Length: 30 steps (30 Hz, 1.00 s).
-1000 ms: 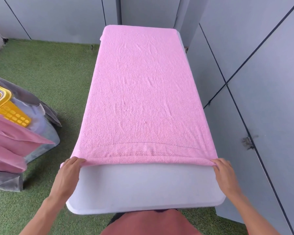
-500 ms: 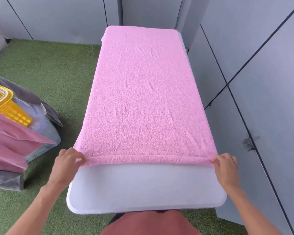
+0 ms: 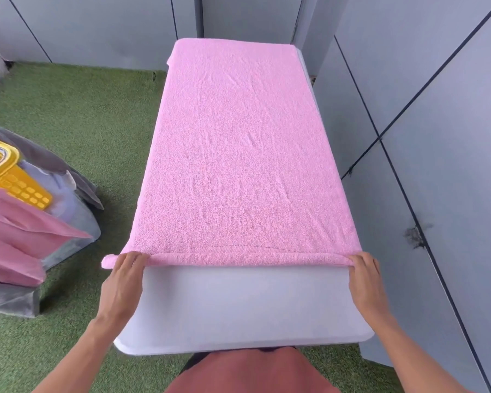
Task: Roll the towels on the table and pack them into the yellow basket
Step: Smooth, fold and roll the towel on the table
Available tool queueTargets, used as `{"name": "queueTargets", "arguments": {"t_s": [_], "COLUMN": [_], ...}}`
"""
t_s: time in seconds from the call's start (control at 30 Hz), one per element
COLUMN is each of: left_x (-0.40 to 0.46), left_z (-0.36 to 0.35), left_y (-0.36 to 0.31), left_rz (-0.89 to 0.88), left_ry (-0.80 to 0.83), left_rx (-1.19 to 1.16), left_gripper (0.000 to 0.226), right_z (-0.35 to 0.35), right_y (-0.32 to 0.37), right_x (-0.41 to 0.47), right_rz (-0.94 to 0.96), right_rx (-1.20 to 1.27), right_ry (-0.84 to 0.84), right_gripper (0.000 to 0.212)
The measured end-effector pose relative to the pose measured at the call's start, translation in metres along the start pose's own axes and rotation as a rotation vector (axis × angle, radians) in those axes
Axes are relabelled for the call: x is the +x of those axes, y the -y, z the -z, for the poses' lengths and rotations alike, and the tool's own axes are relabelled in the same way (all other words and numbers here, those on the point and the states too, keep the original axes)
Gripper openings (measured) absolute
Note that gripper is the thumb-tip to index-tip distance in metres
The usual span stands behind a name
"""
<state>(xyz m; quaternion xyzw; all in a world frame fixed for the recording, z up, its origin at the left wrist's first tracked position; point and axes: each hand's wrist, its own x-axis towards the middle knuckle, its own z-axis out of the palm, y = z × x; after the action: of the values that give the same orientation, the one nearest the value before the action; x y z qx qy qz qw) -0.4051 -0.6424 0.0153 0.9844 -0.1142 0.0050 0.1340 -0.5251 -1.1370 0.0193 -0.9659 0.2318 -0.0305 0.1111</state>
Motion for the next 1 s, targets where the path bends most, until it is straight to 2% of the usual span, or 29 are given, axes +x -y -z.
{"name": "queueTargets", "arguments": {"t_s": [0.1,0.23,0.33,0.43,0.53,0.6,0.67,0.77,0.93,1.0], "left_x": [-0.005,0.005,0.032,0.045,0.036,0.019,-0.001,-0.015,0.008,0.014], "left_z": [0.005,0.013,0.018,0.017,0.011,0.006,0.001,-0.004,-0.003,0.0], "left_y": [0.01,0.027,0.031,0.026,0.02,0.01,-0.002,-0.012,-0.012,-0.007], "left_rz": [-0.009,-0.016,0.109,0.156,0.068,0.0,-0.021,-0.036,0.079,0.084], "left_ry": [0.042,0.22,0.366,0.219,0.05,-0.028,-0.058,-0.057,-0.005,0.0], "left_rx": [-0.004,-0.023,-0.197,-0.293,-0.038,0.051,0.025,0.008,-0.068,-0.066], "left_gripper": [0.022,0.019,0.023,0.022,0.014,0.024,0.035,0.047,0.037,0.031], "right_z": [0.009,0.028,0.041,0.036,0.021,0.014,0.008,0.004,0.007,0.009], "right_y": [-0.012,-0.03,-0.03,-0.018,-0.009,-0.004,0.003,0.006,0.006,0.003], "right_x": [-0.012,-0.003,0.023,0.034,0.023,0.009,-0.007,-0.018,0.01,0.014], "right_rz": [0.055,0.084,-0.085,-0.22,-0.141,-0.08,-0.033,0.055,0.021,0.035], "right_rx": [-0.023,0.066,0.249,0.338,0.122,0.021,0.005,-0.028,0.036,0.027], "right_ry": [0.053,0.282,0.409,0.297,0.056,-0.042,-0.062,0.005,0.048,0.074], "right_gripper": [0.04,0.03,0.029,0.026,0.022,0.018,0.021,0.039,0.028,0.031]}}
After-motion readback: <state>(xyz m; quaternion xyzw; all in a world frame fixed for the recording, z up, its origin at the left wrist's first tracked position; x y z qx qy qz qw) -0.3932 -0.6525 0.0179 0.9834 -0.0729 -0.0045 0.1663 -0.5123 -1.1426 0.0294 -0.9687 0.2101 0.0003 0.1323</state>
